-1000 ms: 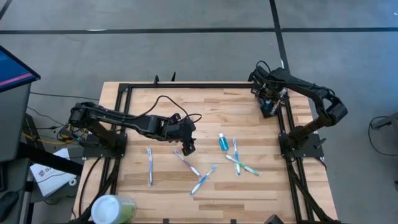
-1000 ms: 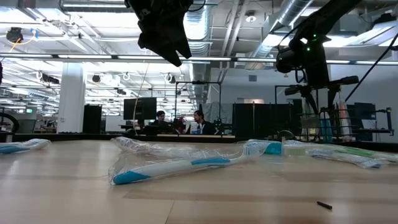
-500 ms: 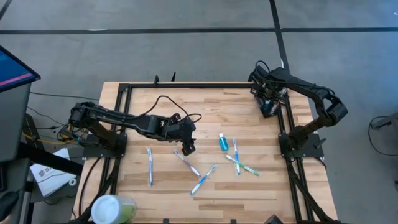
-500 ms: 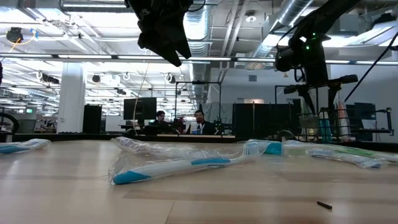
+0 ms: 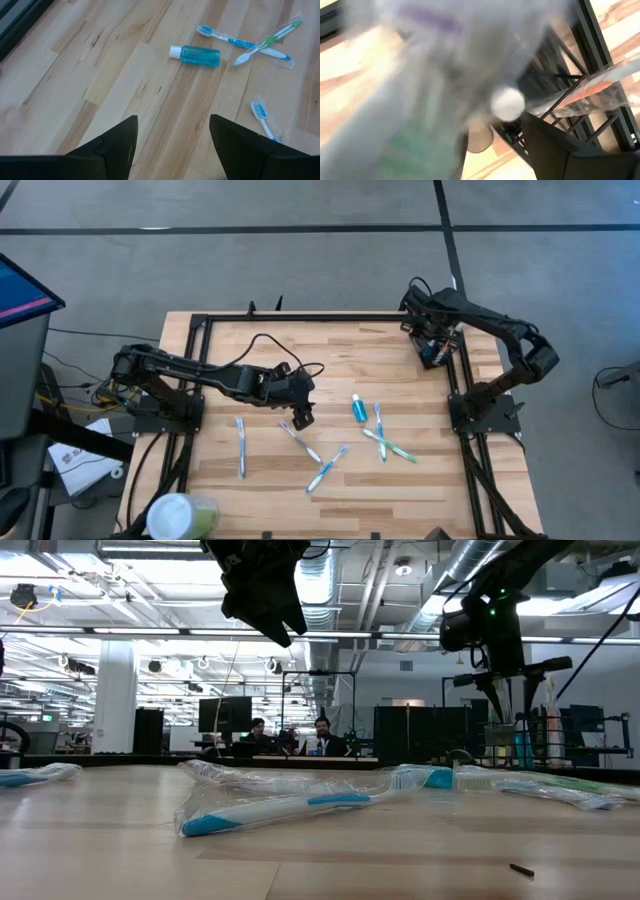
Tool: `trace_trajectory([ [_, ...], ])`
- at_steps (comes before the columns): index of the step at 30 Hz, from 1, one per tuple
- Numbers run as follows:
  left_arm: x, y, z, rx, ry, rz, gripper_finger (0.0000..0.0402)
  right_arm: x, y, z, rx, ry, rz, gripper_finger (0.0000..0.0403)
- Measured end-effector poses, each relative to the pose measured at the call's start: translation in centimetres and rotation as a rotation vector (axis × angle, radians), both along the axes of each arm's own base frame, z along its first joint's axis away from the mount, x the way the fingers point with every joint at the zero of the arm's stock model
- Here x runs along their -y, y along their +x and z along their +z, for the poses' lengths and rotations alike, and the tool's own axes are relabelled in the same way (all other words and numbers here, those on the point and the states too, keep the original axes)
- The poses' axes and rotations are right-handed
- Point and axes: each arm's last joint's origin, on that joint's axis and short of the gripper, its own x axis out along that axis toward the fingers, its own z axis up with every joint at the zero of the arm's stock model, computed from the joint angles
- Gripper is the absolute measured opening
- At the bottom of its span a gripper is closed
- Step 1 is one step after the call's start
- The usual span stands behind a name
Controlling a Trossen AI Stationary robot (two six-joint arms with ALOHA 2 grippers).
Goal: Pick & Place toothbrushing station
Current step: Put the left blue mouthwash into the middle section of wire organizer, then put the mouthwash in the middle section of wire organizer
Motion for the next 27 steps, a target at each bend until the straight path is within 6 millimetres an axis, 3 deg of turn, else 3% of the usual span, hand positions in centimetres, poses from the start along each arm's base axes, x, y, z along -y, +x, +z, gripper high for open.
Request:
trace_trajectory([
  [16, -0.1, 0.0, 0.0, 0.002, 0.006, 0.002, 0.0240, -1.0, -1.4, 3.2, 0.065, -0.168, -0.007, 0.0163],
  [27, -0.4, 0.1, 0.0, 0.005, 0.007, 0.011, 0.0240, -2.1, -1.5, 4.7, 0.093, -0.254, 0.080, 0.0160],
])
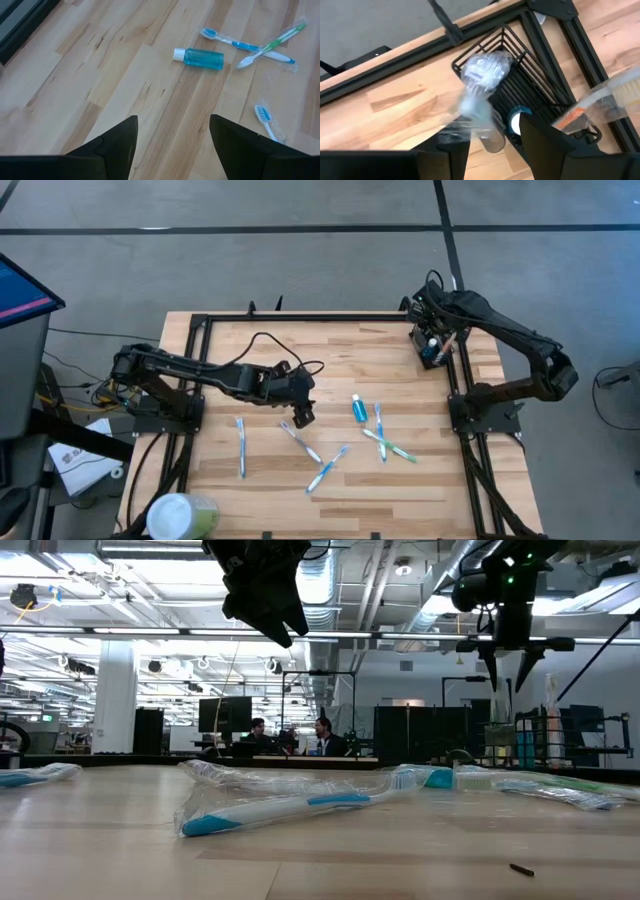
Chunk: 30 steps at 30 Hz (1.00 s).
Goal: Pick & Place toothbrushing station
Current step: Put the mouthwash in the middle section of wire organizer
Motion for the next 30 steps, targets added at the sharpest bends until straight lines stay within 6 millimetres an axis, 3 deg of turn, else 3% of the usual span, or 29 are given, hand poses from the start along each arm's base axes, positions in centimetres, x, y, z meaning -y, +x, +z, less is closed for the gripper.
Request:
trace_trajectory([
  [13, 0.0, 0.0, 0.0, 0.001, -0.001, 0.002, 0.0240, -1.6, -0.5, 2.2, 0.099, -0.112, 0.047, 0.0156],
  [30, 0.1, 0.1, 0.0, 0.012, -0.025, 0.001, 0.0240, -4.4, -0.7, 6.5, 0.307, -0.389, 0.246, 0.0154],
])
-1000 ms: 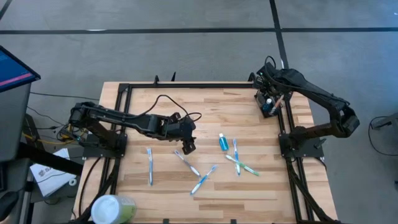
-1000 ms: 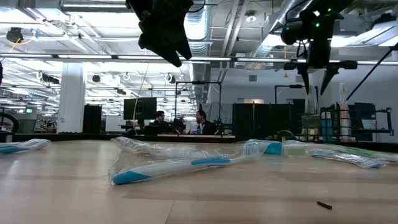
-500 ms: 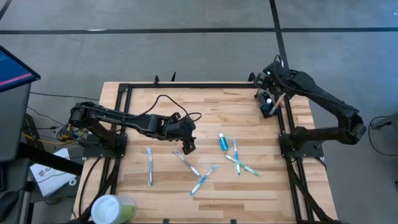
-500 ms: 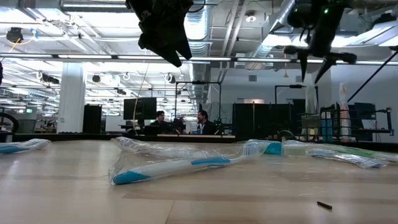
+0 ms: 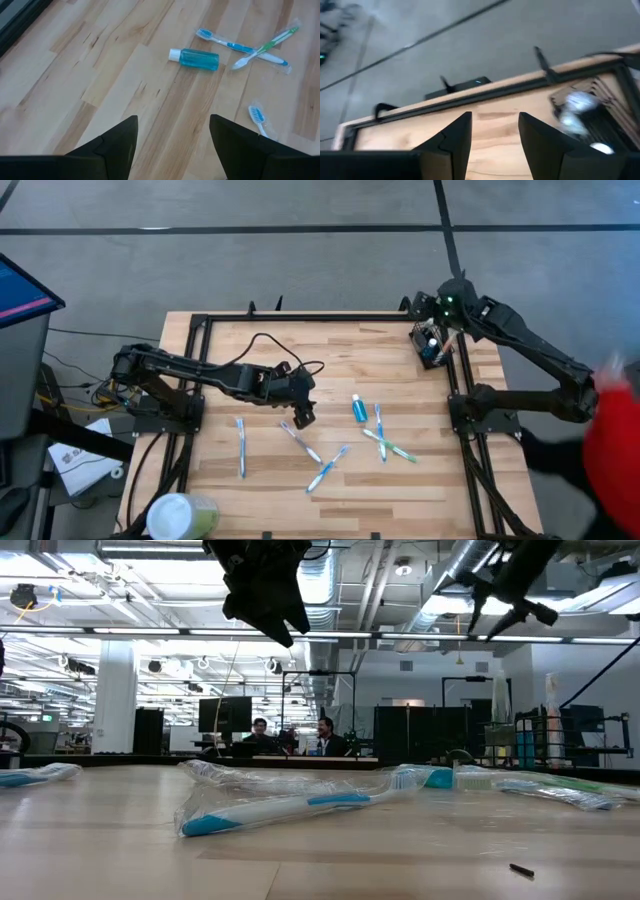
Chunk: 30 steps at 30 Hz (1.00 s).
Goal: Pick & Place toothbrushing station
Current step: Put the mouthwash in the middle section of wire organizer
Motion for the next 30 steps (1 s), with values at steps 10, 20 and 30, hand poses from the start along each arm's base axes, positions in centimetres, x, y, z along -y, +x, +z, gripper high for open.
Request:
trace_trajectory([
  [10, 0.0, 0.1, 0.0, 0.011, -0.021, 0.008, 0.0240, -1.5, 1.3, 1.6, 0.144, -0.051, 0.367, 0.0150],
  [20, 0.1, 0.1, 0.0, 0.023, -0.072, 0.034, 0.0240, -5.1, 3.0, 1.0, 0.188, 0.125, 0.766, 0.0116],
  [30, 0.1, 0.2, 0.1, 0.058, -0.130, 0.089, 0.0211, -9.2, 3.3, -2.8, -0.040, 0.295, 0.790, 0.0010],
])
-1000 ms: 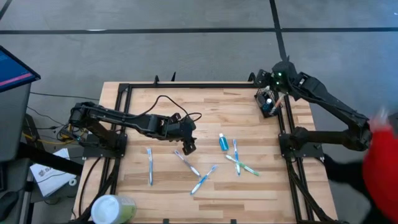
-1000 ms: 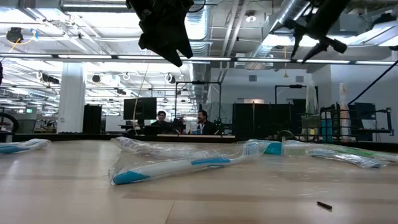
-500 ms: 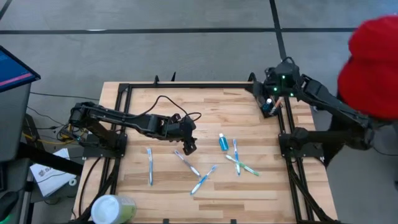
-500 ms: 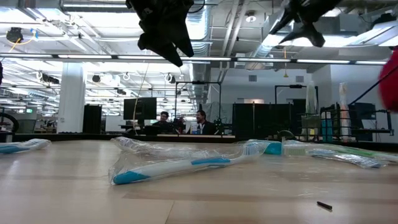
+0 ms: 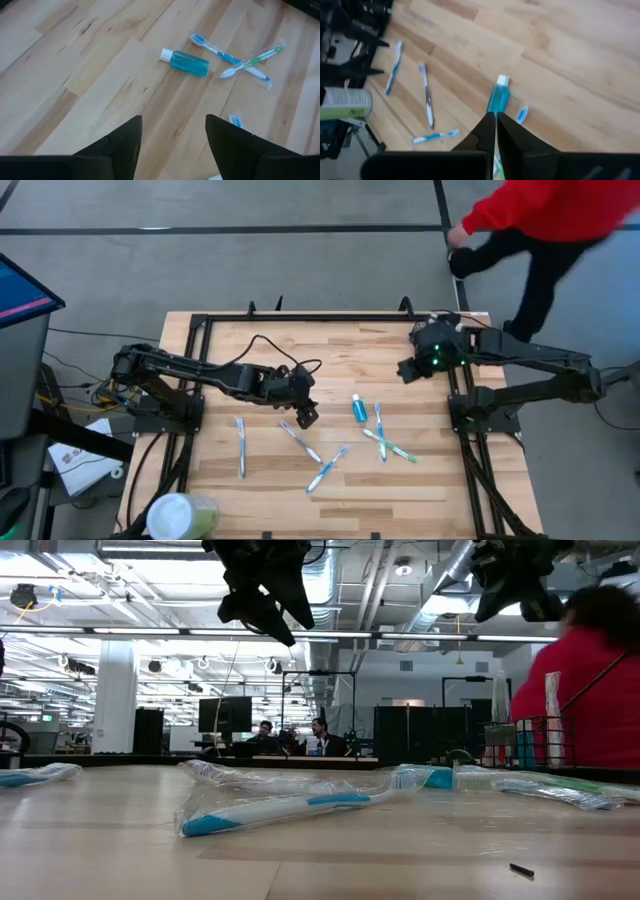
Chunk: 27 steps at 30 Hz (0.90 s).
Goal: Pick & Place toothbrushing station
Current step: Put the mouthwash in the middle section of wire organizer
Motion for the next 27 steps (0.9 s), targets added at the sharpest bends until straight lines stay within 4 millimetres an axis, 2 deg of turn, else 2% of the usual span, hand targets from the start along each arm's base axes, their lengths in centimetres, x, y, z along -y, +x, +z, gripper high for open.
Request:
trace_trajectory([
  [8, 0.0, 0.2, 0.1, 0.034, -0.043, 0.027, 0.0168, -2.1, 2.0, -1.4, -0.004, 0.028, 0.064, 0.0003],
  [15, -1.1, 1.1, 0.6, 0.147, -0.047, 0.040, 0.0098, -3.3, 4.2, -3.1, -0.082, 0.115, 0.075, 0.0001],
  [21, -1.5, 1.9, -0.6, 0.327, -0.226, 0.019, 0.0016, -3.8, 5.9, -5.0, -0.169, 0.139, 0.147, 0.0001],
  [27, -0.8, 1.1, -2.8, 0.236, -0.355, -0.012, 0.0002, -3.6, 8.1, -7.3, -0.231, 0.069, 0.163, 0.0001],
])
